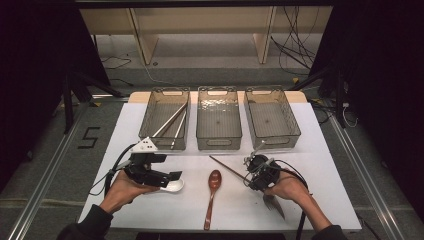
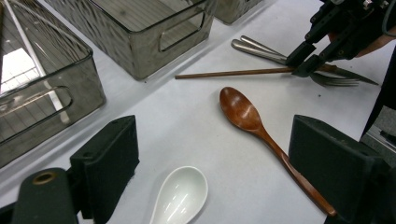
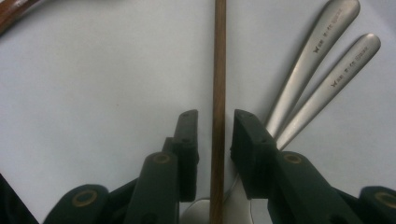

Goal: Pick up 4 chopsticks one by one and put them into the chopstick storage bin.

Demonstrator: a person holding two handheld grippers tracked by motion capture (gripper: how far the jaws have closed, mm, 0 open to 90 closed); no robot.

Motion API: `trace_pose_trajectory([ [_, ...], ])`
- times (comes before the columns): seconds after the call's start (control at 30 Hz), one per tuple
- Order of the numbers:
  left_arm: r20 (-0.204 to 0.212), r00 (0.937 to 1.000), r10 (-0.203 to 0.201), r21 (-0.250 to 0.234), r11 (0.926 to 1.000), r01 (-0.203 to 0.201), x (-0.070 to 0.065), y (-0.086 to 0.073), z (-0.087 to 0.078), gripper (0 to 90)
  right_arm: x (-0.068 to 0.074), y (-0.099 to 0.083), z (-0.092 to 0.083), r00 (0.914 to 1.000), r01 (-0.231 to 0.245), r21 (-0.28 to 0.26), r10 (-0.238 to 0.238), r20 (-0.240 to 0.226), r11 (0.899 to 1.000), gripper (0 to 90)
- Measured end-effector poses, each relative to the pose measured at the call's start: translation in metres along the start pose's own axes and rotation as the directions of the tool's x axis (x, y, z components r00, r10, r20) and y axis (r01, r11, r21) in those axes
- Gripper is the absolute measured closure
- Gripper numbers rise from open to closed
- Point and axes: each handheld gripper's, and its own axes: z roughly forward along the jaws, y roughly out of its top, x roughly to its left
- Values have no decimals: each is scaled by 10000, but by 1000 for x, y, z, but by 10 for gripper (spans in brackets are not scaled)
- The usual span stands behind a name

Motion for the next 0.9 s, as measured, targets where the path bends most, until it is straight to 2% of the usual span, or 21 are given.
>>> trace_pose_trajectory([
  [0.17,15,10000,21,67,10000,-21,0,-1,1,153,-1,0,3,9999,93,128,-94,63,9999,757],
  [0.33,10,10000,-62,93,9999,62,1,-2,2,153,-2,1,6,9999,83,336,-86,80,9994,831],
  [0.5,15,10000,-10,126,9999,9,1,-3,3,153,-2,2,6,9999,11,330,-15,132,9995,844],
  [0.7,17,10000,-12,150,9999,12,3,-4,3,153,-4,-1,-11,9994,-72,-348,83,335,9994,847],
  [0.9,15,10000,21,156,9999,-21,3,-3,3,153,0,-3,-22,9994,205,-767,-184,286,9968,847],
])
